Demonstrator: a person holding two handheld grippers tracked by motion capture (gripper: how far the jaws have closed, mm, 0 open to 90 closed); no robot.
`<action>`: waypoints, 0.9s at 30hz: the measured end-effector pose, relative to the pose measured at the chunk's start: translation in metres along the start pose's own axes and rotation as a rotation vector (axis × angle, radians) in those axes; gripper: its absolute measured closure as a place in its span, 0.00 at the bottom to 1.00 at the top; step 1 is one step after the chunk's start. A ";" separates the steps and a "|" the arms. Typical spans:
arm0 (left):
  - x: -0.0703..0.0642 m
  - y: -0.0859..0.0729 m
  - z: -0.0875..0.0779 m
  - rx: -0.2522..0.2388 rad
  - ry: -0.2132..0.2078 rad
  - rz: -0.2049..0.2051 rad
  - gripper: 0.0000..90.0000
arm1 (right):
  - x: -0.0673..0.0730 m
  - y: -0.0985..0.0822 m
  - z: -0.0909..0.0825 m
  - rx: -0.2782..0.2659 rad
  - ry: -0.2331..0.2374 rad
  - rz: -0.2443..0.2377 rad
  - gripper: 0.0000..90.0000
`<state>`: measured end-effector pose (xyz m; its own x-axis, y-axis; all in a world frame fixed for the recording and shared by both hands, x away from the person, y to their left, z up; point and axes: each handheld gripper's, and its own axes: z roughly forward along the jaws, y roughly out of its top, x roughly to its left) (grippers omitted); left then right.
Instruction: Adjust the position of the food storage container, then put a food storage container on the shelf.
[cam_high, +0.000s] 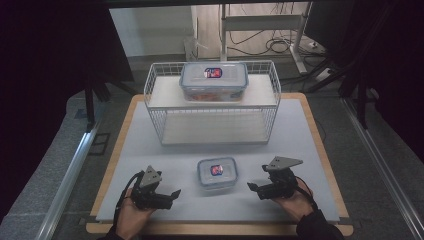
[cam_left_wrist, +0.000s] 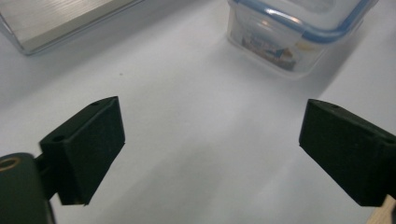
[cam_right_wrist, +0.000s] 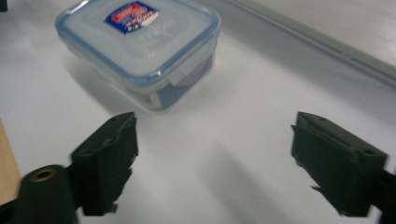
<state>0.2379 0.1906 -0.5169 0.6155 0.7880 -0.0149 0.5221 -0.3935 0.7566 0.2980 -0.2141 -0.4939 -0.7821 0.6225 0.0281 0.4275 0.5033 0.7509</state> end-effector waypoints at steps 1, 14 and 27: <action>-0.001 -0.002 0.000 0.004 0.013 0.009 0.06 | 0.000 -0.001 0.000 0.002 -0.001 -0.001 0.12; 0.003 -0.010 -0.003 -0.008 0.035 0.005 0.03 | -0.003 -0.009 -0.002 0.020 -0.012 0.000 0.05; 0.001 -0.002 0.006 0.000 -0.030 -0.009 0.03 | -0.006 -0.005 0.004 0.011 0.002 0.013 0.01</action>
<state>0.2411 0.1897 -0.5225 0.6283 0.7769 -0.0413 0.5278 -0.3867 0.7562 0.3022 -0.2177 -0.5002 -0.7774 0.6277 0.0393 0.4427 0.5018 0.7431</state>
